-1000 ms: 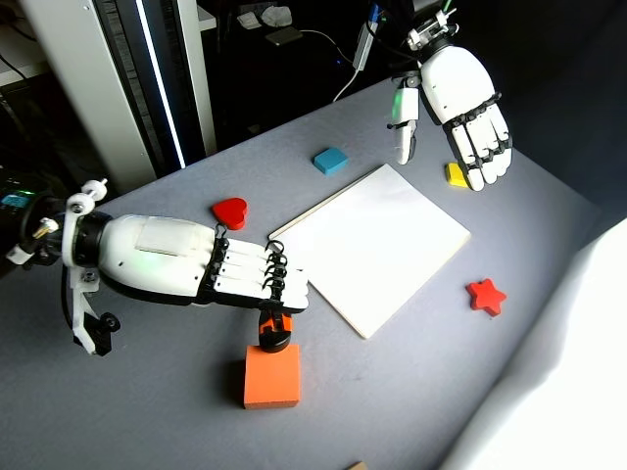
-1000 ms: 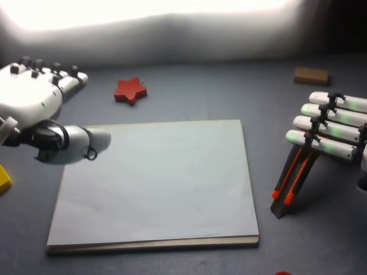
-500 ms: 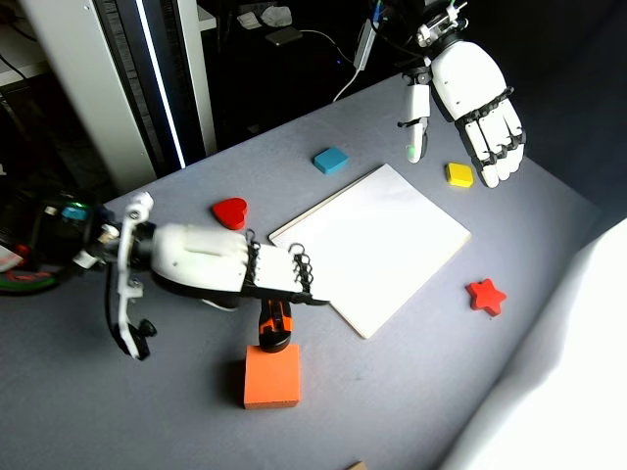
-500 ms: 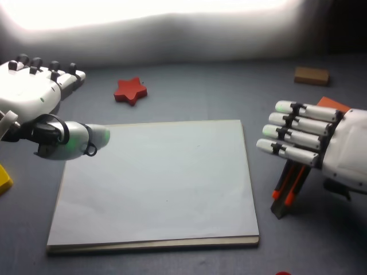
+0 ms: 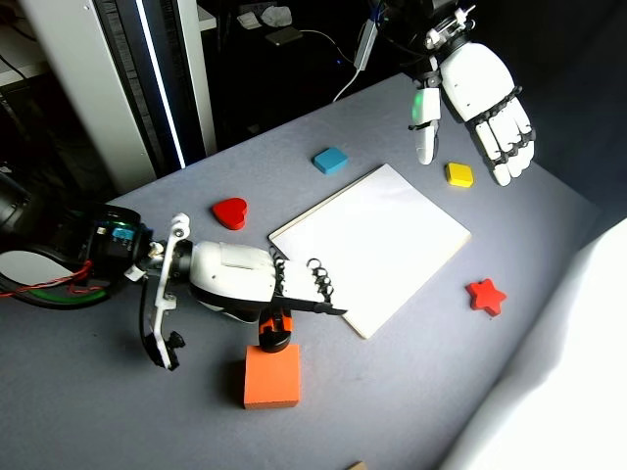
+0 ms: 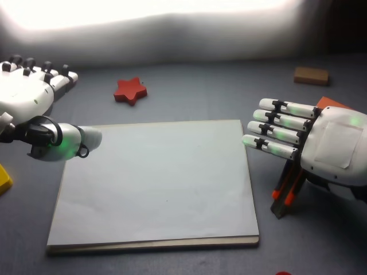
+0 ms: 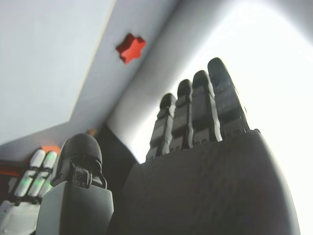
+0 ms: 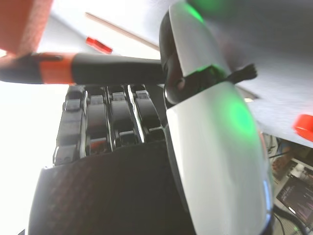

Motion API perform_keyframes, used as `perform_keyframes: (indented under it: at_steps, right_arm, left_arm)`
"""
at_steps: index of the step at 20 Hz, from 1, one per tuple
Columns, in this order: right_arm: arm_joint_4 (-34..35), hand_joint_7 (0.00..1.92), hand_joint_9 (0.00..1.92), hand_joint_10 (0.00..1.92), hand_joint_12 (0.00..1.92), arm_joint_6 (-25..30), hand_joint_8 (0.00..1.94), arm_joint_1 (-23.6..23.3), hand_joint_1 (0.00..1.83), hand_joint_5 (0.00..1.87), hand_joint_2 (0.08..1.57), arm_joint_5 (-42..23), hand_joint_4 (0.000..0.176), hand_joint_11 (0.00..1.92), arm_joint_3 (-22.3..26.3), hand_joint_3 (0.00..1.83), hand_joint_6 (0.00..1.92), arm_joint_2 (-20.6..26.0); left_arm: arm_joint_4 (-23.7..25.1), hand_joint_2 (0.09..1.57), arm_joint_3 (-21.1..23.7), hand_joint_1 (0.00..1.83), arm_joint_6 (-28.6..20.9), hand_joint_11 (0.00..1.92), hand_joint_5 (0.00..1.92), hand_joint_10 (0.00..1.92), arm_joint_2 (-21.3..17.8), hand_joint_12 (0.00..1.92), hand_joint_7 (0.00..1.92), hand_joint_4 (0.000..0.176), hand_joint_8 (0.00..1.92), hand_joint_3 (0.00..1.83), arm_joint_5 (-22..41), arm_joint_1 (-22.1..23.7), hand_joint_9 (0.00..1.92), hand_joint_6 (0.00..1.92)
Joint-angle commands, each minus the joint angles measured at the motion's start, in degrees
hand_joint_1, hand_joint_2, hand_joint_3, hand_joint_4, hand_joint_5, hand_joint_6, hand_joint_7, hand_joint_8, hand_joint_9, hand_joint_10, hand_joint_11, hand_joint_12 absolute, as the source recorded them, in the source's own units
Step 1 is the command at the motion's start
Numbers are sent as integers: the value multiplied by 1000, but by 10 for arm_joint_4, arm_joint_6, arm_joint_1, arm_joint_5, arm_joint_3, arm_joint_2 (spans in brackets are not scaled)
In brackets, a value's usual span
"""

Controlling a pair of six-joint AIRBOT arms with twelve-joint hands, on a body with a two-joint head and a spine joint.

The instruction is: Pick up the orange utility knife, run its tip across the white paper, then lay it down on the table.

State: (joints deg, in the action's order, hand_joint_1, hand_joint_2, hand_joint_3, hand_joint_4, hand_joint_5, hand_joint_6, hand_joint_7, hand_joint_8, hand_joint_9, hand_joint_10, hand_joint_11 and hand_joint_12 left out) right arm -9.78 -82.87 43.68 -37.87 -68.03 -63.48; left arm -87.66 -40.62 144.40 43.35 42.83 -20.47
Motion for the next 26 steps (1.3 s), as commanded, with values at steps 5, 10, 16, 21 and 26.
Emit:
perform_keyframes:
  at_steps: [5, 10, 16, 21, 26]
  right_arm:
    - [4, 0, 0, 0, 0, -13, 0, -17, 980, 0, 1162, -52, 0, 0, -22, 0, 0, -19]
    - [4, 0, 0, 0, 0, -14, 0, -25, 1028, 0, 1143, -49, 0, 0, -48, 0, 0, -40]
    - [2, 0, 0, 0, 0, -13, 0, -26, 990, 0, 1159, -47, 0, 0, -64, 0, 0, -59]
    - [-5, 0, 0, 0, 0, -13, 0, -21, 1007, 0, 1157, -48, 0, 0, -64, 0, 0, -58]
    - [-5, 0, 0, 0, 0, -11, 0, -21, 1053, 0, 1145, -47, 0, 0, -64, 0, 0, -57]
  left_arm:
    - [38, 1242, 0, 0, -6, 0, 0, 5, -4, 419, 69, 37, 3, 0, 23, -7, 74, 0]
    - [38, 1237, -4, 0, -8, 0, 7, 10, -4, 462, 86, 37, 6, 0, 23, -6, 94, 2]
    - [38, 1240, -5, 0, -12, 0, 0, 8, -4, 436, 90, 34, 3, 0, 14, -7, 92, 0]
    - [31, 1239, -11, 0, -12, 0, 0, 5, -4, 418, 70, 36, 2, 0, -14, -11, 82, 0]
    - [26, 1244, -15, 0, -12, 0, 12, 6, -4, 411, 75, 35, 1, 1, -43, -16, 88, 2]
